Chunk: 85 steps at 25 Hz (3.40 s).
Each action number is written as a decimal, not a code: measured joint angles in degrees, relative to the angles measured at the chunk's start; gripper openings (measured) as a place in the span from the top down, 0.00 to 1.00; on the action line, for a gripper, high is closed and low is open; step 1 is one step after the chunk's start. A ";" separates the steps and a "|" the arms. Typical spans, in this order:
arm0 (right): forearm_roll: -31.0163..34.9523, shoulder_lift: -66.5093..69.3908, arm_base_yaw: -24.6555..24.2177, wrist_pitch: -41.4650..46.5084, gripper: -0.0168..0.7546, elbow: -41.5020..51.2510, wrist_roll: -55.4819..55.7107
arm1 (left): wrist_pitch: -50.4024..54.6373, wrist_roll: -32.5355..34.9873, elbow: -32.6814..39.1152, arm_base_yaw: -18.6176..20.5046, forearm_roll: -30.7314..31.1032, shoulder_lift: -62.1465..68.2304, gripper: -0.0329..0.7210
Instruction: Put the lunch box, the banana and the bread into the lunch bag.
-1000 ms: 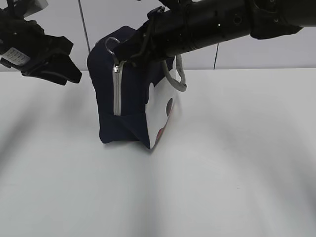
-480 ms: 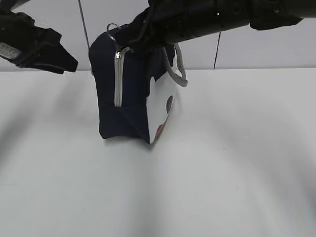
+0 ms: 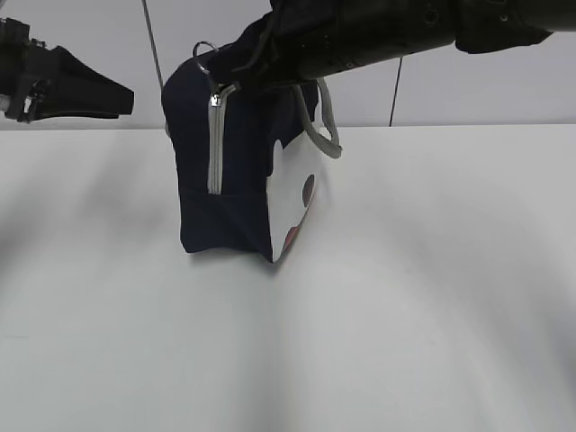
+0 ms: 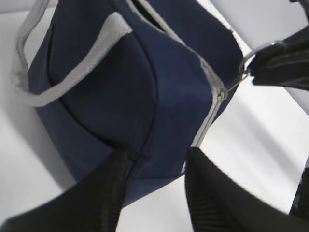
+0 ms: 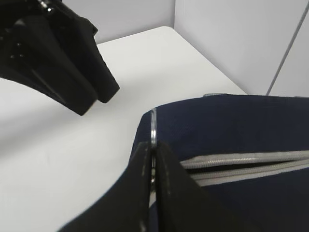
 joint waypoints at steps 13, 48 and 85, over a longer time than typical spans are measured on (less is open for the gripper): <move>0.00 0.00 -0.14 0.46 1.00 -5.52 6.87 | 0.49 8.83 0.38 0.26 -6.88 0.00 0.56; 0.00 1.16 -3.17 -8.73 1.00 -3.56 10.76 | 2.99 8.89 0.38 0.26 -2.76 0.00 0.55; 0.00 1.16 -3.17 -8.60 1.00 -3.56 10.76 | 2.59 11.41 0.45 -1.90 -8.36 6.66 0.39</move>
